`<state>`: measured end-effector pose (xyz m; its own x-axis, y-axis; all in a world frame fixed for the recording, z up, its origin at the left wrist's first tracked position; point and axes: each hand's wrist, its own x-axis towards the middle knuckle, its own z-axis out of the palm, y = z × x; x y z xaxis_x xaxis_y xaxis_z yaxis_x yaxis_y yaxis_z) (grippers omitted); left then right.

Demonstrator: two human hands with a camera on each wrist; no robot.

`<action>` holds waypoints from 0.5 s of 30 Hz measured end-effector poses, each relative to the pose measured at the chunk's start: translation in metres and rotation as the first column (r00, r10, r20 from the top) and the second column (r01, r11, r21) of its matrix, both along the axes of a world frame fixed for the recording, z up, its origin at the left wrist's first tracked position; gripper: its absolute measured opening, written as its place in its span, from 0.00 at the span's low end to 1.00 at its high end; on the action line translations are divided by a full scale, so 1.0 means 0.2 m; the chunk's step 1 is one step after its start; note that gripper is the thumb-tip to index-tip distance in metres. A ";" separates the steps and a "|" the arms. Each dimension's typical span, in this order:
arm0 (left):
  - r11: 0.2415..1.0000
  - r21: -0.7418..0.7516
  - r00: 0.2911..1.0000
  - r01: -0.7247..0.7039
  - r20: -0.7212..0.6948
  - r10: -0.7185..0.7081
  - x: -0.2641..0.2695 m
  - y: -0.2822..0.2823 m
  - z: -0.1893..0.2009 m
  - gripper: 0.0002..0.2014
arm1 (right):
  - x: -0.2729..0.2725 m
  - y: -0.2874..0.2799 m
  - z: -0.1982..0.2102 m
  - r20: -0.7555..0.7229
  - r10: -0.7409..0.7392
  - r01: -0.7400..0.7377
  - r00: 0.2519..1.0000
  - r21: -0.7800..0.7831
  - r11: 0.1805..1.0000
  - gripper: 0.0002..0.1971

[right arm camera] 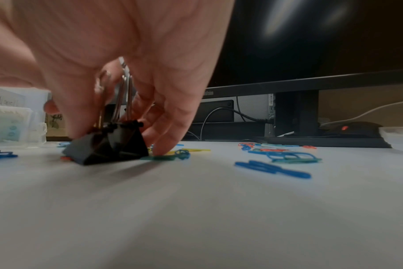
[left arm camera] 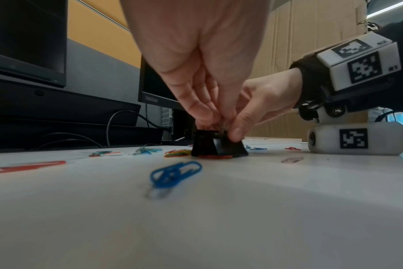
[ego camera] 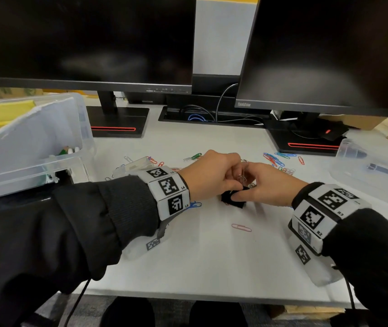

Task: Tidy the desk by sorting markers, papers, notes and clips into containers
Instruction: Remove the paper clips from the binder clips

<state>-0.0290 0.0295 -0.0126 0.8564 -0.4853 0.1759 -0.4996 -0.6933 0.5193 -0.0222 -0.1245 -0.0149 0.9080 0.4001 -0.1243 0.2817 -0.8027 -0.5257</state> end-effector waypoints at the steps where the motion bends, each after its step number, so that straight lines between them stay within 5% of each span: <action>1: 0.999 -0.024 1.000 -0.023 -0.004 0.023 0.00 -0.01 0.00 0.10 | 0.00 0.00 0.00 0.005 -0.001 0.001 1.000 -0.007 1.000 0.15; 5: 0.988 -0.116 0.993 -0.107 0.040 0.112 0.01 -0.05 0.01 0.19 | 0.00 0.00 0.01 0.049 -0.011 0.010 0.999 0.025 1.000 0.12; 11: 0.994 0.084 0.994 -0.063 0.099 0.054 -0.02 -0.07 0.04 0.13 | -0.01 0.00 0.03 0.160 -0.031 0.025 0.987 0.037 0.999 0.23; 15: 0.971 0.223 0.990 -0.086 0.130 0.057 -0.06 -0.08 0.18 0.09 | -0.09 0.02 0.10 0.235 -0.021 0.003 0.972 0.076 0.997 0.20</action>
